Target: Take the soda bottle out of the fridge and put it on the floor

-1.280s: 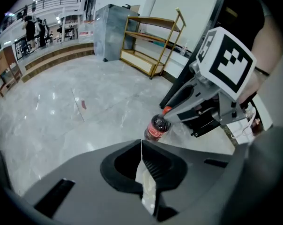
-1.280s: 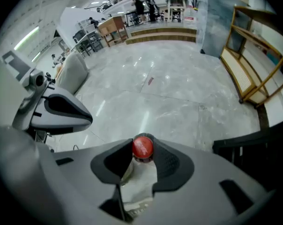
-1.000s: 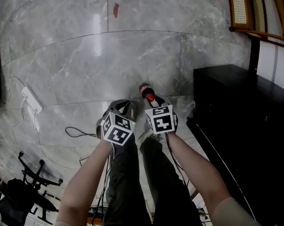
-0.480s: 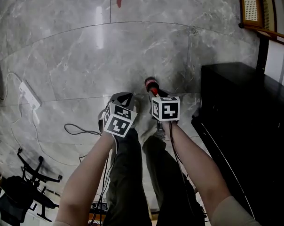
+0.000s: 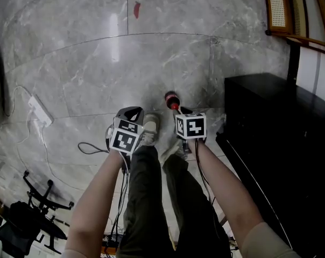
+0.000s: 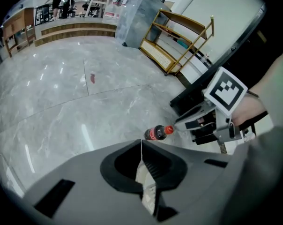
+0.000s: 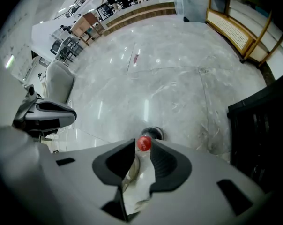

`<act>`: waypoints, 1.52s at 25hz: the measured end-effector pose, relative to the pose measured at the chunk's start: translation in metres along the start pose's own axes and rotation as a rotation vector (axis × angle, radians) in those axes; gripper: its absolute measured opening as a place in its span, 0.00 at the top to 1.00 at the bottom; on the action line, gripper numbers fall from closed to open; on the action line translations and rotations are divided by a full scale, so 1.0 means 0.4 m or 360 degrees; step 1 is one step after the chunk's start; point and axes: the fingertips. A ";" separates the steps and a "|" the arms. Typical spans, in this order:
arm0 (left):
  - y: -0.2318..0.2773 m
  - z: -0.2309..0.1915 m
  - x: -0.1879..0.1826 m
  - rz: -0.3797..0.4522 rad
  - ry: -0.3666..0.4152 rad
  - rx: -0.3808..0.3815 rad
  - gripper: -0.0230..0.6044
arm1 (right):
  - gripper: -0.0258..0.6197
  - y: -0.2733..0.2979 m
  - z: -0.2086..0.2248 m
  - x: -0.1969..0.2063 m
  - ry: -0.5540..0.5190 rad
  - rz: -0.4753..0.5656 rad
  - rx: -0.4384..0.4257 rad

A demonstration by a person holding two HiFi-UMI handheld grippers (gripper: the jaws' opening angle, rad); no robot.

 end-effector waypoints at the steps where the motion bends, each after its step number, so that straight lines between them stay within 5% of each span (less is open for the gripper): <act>1: -0.021 -0.005 -0.005 -0.0010 0.0010 -0.0009 0.95 | 0.84 -0.023 -0.005 -0.009 -0.0006 0.0012 0.0010; 7: -0.139 0.009 -0.080 0.0050 -0.0052 -0.0022 0.95 | 0.89 -0.183 -0.038 -0.042 -0.0191 0.0062 0.0080; 38: -0.914 0.460 -0.388 0.0371 0.0191 0.0016 0.95 | 0.96 -1.233 -0.313 -0.065 -0.0101 0.0753 -0.0066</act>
Point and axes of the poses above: the fingertips, and each gripper's own axes: y forward along the fingers, z to its right, x out of its underside, and after that the axes turned 2 degrees about -x, right-handed
